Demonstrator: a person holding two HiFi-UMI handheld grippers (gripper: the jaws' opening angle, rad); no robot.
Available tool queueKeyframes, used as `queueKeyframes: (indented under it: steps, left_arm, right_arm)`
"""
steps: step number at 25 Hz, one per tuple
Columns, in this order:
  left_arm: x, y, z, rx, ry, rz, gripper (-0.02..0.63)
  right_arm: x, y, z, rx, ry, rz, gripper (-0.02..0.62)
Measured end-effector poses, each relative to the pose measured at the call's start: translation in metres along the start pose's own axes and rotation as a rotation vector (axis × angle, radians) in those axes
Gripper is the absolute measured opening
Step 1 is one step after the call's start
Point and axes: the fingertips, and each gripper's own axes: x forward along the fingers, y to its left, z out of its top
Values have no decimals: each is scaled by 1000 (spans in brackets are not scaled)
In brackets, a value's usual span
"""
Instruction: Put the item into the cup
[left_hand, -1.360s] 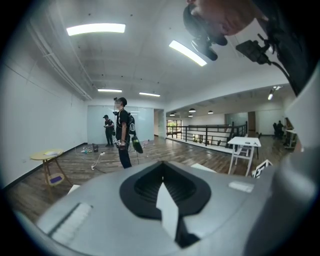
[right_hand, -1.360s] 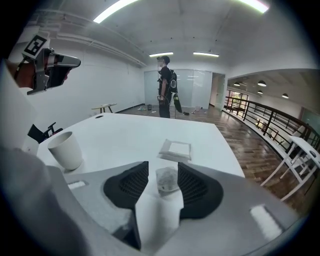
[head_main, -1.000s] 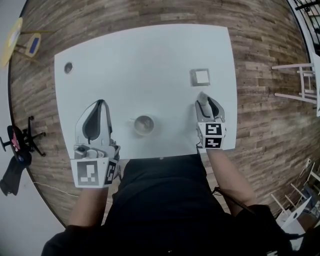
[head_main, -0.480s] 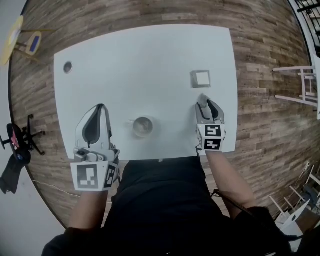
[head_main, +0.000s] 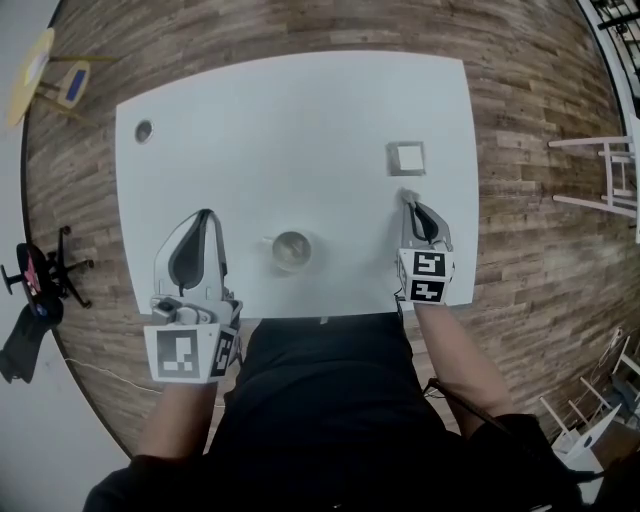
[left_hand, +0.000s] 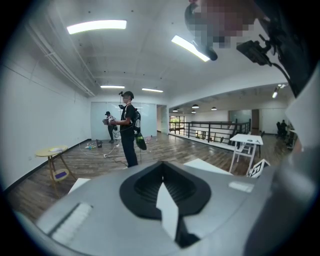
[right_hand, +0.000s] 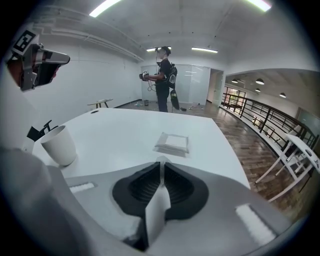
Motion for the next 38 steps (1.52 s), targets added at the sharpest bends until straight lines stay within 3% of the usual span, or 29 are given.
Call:
queueKeyframes:
  steps: [22,38]
  left_arm:
    - [-4,7,22,1,-85,-4,6]
    - [-21,21,37,6,-178,17,6]
  right_arm:
    - [-22,0,32,21,-88,-17,18]
    - [-49,13,72,-45,-184,-18,18]
